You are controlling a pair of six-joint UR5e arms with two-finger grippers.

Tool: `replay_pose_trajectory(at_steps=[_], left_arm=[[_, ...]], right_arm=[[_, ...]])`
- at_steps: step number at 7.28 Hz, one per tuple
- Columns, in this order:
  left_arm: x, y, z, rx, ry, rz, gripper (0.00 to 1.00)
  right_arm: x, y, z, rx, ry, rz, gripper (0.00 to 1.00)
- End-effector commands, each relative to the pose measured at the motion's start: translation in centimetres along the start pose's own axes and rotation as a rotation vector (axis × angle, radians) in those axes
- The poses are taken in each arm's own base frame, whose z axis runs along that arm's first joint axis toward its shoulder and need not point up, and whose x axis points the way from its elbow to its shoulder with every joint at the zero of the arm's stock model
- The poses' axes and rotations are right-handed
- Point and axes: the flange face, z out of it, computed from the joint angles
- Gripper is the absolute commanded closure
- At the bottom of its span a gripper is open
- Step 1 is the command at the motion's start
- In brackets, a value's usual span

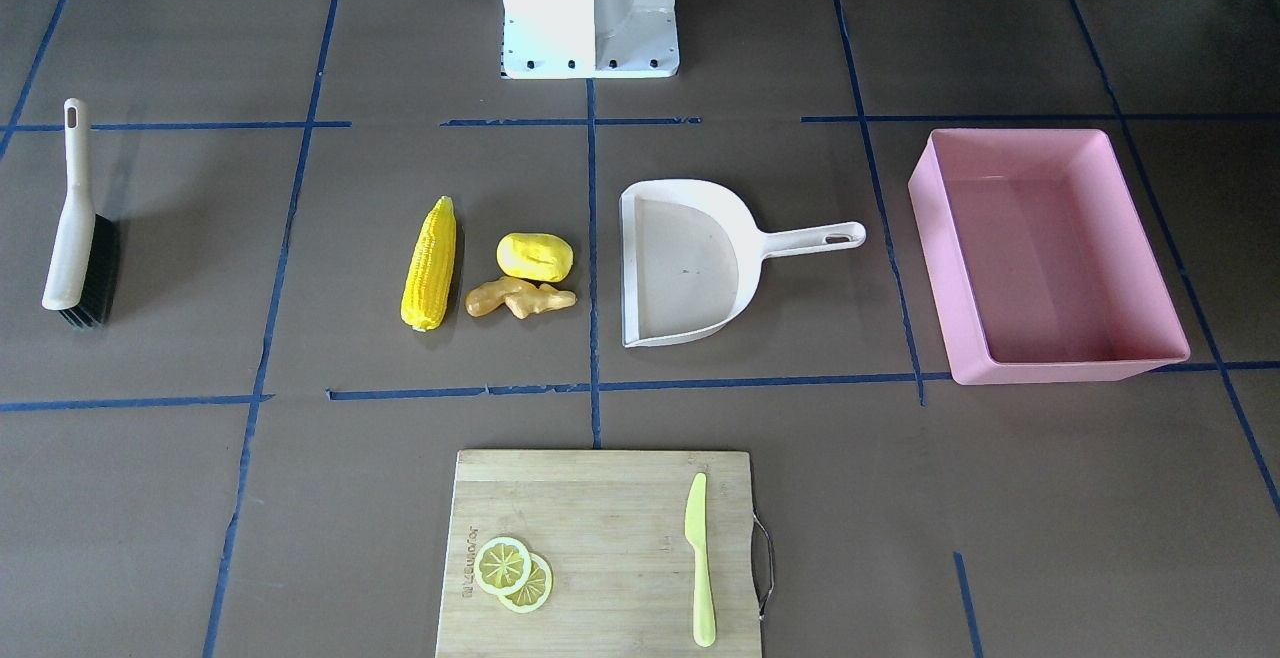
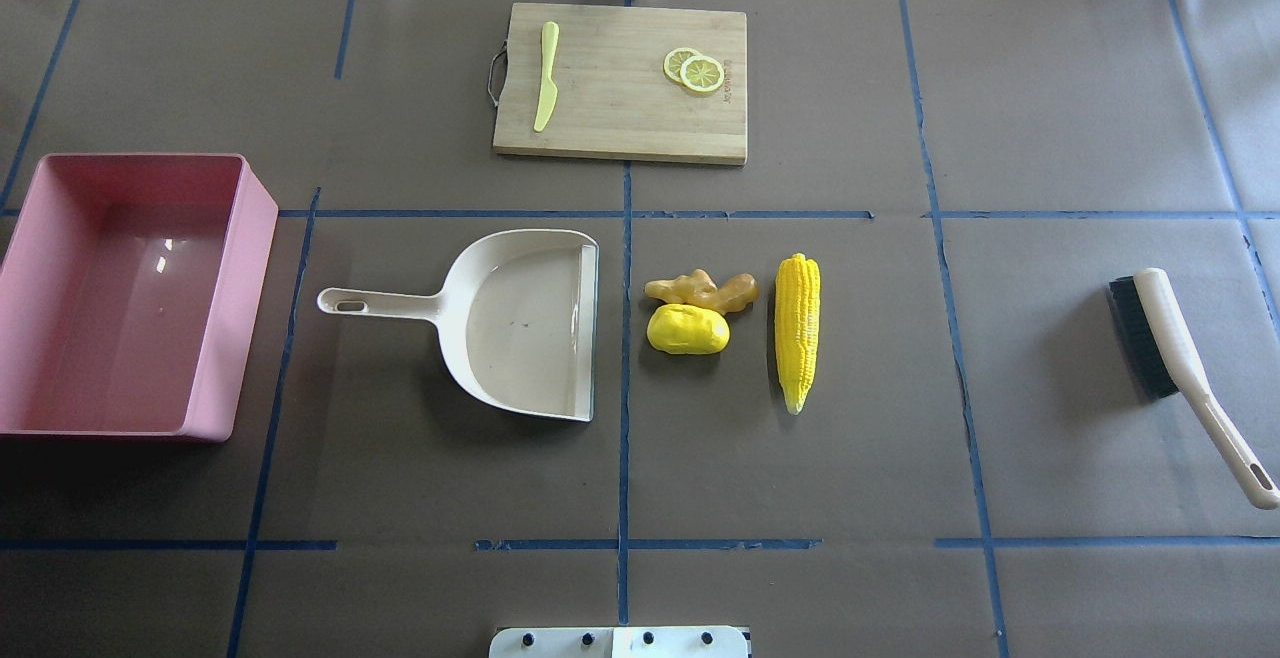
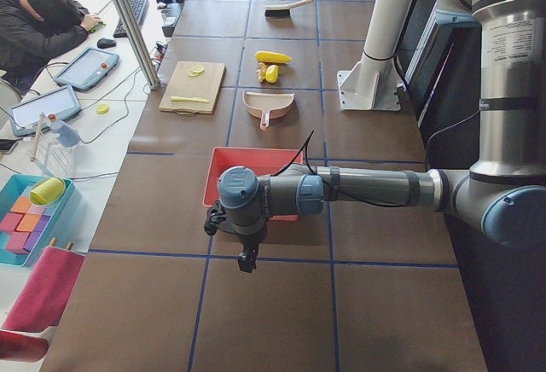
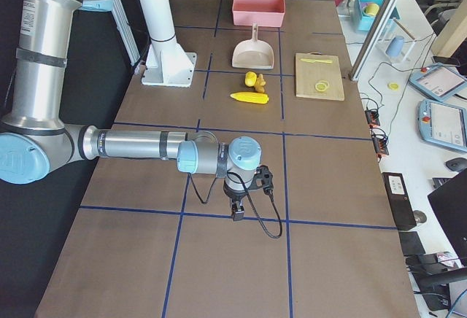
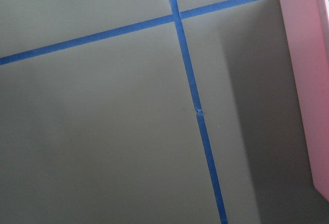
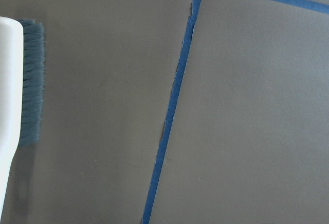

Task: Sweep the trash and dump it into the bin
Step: 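Grasp the white handle of the brush with the right gripper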

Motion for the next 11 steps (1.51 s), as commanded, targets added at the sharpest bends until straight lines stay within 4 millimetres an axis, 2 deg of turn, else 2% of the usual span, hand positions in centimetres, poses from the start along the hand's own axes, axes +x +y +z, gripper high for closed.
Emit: replay_pose_trajectory(at_steps=[1,3,5,6,8,9,11], left_arm=[[0.1,0.0,0.1,0.002,0.0,0.004,0.0],[0.1,0.0,0.0,0.004,-0.001,0.006,0.0],[0.2,-0.1,-0.1,0.006,-0.001,0.008,0.0],[0.3,-0.1,-0.1,0.005,-0.001,0.01,0.0],[0.3,-0.2,-0.2,0.008,-0.002,0.012,0.0],[0.4,-0.2,-0.1,0.008,-0.002,0.014,0.0],[0.4,-0.1,-0.1,0.006,-0.001,0.013,0.0]], right_arm=[[-0.1,-0.3,0.4,0.015,0.001,-0.027,0.0],[-0.9,-0.6,0.1,0.025,-0.017,-0.008,0.0],[-8.1,-3.6,-1.3,0.081,-0.065,0.052,0.0],[-10.4,-4.0,-0.9,0.113,-0.082,0.084,0.0],[-14.0,-3.9,1.8,0.146,-0.082,0.155,0.0],[-15.3,-2.3,4.0,0.17,-0.06,0.15,0.0],[-16.3,0.6,5.8,0.175,-0.088,0.158,0.0]])
